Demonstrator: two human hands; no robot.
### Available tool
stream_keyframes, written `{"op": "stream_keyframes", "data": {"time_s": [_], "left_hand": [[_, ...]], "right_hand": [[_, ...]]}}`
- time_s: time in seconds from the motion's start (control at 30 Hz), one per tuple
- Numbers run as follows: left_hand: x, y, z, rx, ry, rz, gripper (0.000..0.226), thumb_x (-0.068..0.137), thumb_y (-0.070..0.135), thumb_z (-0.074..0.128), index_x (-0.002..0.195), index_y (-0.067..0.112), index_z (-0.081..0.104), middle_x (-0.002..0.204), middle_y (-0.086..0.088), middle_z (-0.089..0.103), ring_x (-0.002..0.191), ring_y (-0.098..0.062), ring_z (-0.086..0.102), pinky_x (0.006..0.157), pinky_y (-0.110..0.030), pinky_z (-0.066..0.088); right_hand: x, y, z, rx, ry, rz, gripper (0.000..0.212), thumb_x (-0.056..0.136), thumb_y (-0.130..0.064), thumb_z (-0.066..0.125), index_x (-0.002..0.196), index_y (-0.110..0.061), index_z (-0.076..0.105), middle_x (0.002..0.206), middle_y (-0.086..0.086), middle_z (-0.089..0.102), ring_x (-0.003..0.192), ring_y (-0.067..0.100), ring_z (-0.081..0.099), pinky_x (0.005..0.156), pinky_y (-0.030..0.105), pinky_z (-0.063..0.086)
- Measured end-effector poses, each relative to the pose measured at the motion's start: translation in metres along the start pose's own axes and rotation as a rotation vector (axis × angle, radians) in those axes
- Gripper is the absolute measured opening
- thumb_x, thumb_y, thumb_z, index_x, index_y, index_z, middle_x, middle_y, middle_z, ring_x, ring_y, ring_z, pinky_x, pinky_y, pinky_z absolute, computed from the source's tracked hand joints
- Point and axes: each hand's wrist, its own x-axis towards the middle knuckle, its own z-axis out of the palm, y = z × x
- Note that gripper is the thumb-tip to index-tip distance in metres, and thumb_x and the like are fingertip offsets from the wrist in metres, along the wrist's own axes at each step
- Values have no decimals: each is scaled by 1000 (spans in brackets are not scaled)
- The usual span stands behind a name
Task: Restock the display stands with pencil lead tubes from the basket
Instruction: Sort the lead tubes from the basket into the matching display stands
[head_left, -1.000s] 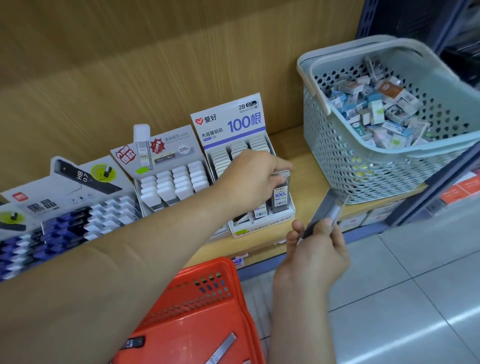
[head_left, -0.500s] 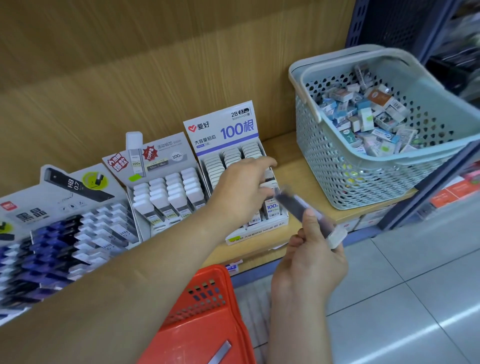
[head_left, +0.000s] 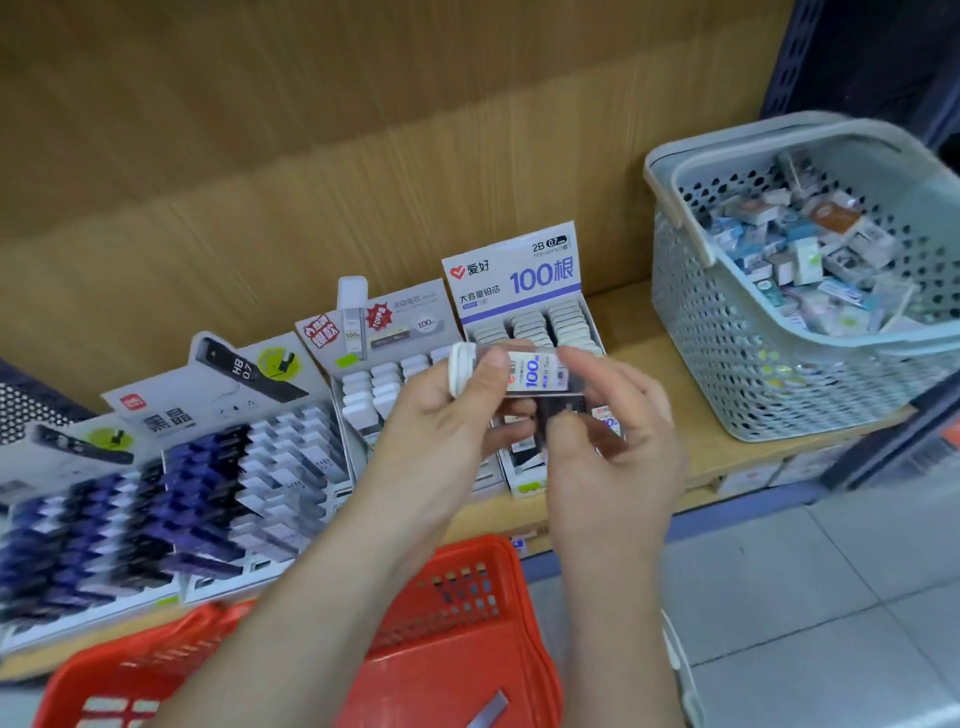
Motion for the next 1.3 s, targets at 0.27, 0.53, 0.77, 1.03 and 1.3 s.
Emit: {"op": "stream_keyframes", "data": {"time_s": [0.27,0.53,0.77,1.03,1.3], "left_hand": [[16,6,-37,326,149,108,8,88,1,63,92,8,64,71,-7,67,58,-16,62,60,-29,58],[43,-33,-53,819,64,198,8,88,27,55,88,29,62,75,-3,67,75,-28,64,75,-45,55],[52,-60,-41,1107,-45,321,11,93,21,58,92,12,65,77,-6,62,79,-26,55,71,-37,41],[54,-63,-38,1147,-111,388,12,93,20,59,99,12,66,72,8,48,74,-15,45,62,-21,24],[57,-62,-37,1264,-188,407,18,95,25,55,82,12,54,72,3,48,74,-20,49,62,-29,29]], "right_hand": [[-1,22,2,81,-35,333,24,87,-6,72,89,-30,72,80,-7,74,78,11,69,76,33,55],[-31,80,-6,-386,67,468,36,84,-6,54,115,-17,67,107,17,64,96,29,58,87,29,41],[-48,86,5,-633,-174,349,55,85,-4,61,138,-14,56,136,17,49,129,31,42,105,26,24],[-45,85,3,-634,-248,392,58,89,-5,55,145,-18,48,141,12,42,132,25,37,103,25,26],[-44,84,3,-610,-292,403,60,90,-5,52,148,-16,42,137,14,48,130,24,41,99,23,27]]}}
